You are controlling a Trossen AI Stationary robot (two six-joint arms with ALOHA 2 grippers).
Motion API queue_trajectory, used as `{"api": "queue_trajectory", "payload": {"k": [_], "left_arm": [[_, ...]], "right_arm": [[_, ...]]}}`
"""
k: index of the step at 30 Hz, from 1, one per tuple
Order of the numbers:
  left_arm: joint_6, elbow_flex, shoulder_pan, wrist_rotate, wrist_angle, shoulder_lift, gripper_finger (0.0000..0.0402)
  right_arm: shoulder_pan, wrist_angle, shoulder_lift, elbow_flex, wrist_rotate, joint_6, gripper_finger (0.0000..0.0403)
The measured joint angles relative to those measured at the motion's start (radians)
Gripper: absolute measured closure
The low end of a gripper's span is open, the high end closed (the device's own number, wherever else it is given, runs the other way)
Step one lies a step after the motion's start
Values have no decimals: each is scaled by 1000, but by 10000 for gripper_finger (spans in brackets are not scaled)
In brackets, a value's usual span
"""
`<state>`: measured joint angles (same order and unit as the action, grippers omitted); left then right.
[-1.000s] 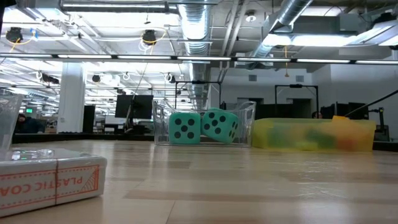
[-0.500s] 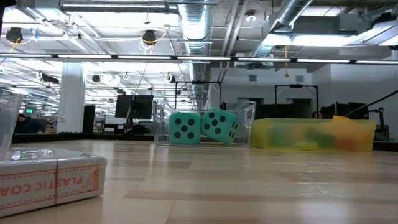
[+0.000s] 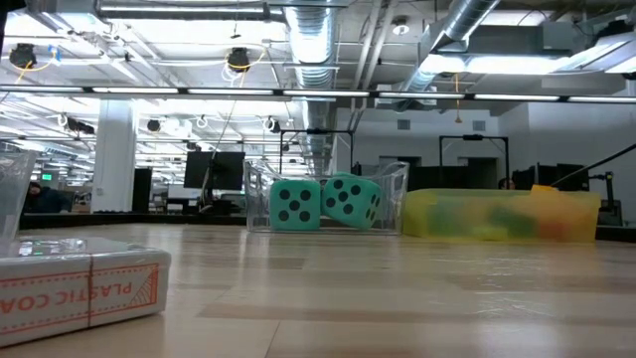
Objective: Pick & Place Toys
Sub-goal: Put the pink deck of cards into the white transparent bin
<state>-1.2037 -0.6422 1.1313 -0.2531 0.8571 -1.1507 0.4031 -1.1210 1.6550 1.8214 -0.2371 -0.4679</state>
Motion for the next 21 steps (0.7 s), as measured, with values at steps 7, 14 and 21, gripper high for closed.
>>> {"api": "queue_trajectory", "payload": {"k": [7,14,21], "left_arm": [[1,0,0,-3,-1,0,330],[1,0,0,-3,-1,-1,303],[-3,0,0,-7,-3,-1,263]], "right_arm": [[0,0,0,0,0,0,119],[0,0,0,0,0,0,119],[0,0,0,0,0,1,119]]}}
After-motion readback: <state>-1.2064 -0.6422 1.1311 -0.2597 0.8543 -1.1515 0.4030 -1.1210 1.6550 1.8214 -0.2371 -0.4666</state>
